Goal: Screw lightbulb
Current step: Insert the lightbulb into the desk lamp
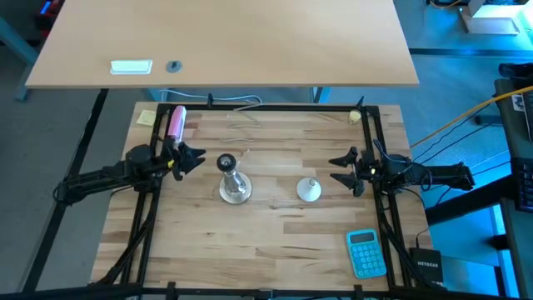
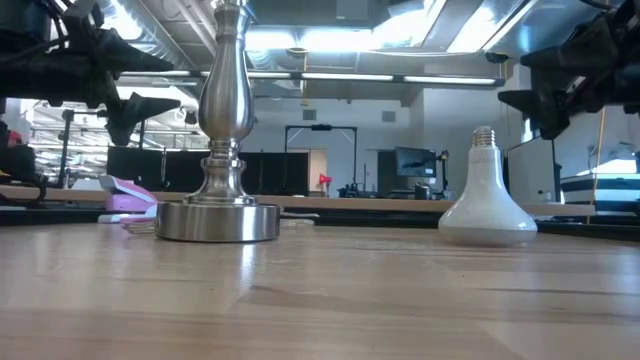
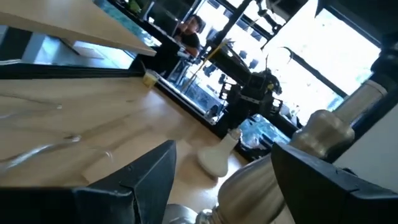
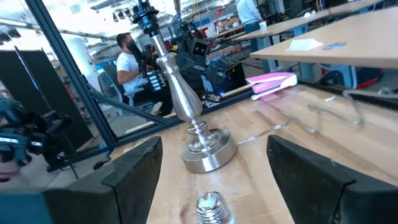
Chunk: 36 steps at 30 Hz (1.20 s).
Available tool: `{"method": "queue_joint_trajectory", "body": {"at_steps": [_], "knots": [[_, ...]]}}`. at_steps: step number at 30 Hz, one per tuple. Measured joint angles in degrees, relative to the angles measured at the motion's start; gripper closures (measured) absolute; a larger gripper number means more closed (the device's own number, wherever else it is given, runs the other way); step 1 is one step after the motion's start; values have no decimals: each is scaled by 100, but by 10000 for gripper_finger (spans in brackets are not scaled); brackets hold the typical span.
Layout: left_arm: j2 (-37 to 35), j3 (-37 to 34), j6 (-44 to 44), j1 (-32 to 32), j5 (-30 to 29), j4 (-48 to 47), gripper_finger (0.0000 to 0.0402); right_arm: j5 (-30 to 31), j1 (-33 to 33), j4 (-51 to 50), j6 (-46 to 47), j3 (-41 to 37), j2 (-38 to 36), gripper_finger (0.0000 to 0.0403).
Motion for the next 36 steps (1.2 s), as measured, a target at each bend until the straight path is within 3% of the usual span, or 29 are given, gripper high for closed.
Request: {"method": "queue_joint_trajectory", "body": {"at_steps": [6, 11, 21, 27, 36], "knots": [[0, 8, -104, 0, -237, 71, 149, 0, 0, 6, 80, -1, 2, 111], [0, 217, -369, -98, 237, 82, 149, 97, 0, 8, 78, -1, 1, 111], [192, 987, 7, -994, 404, 59, 149, 144, 0, 4, -322, 0, 0, 111], [917, 1409, -71, -1695, 270, 75, 149, 67, 0, -8, -326, 0, 1, 111], [2800, 2413, -649, -3101, -215, 75, 149, -350, 0, -31, -318, 0, 0, 111]]}}
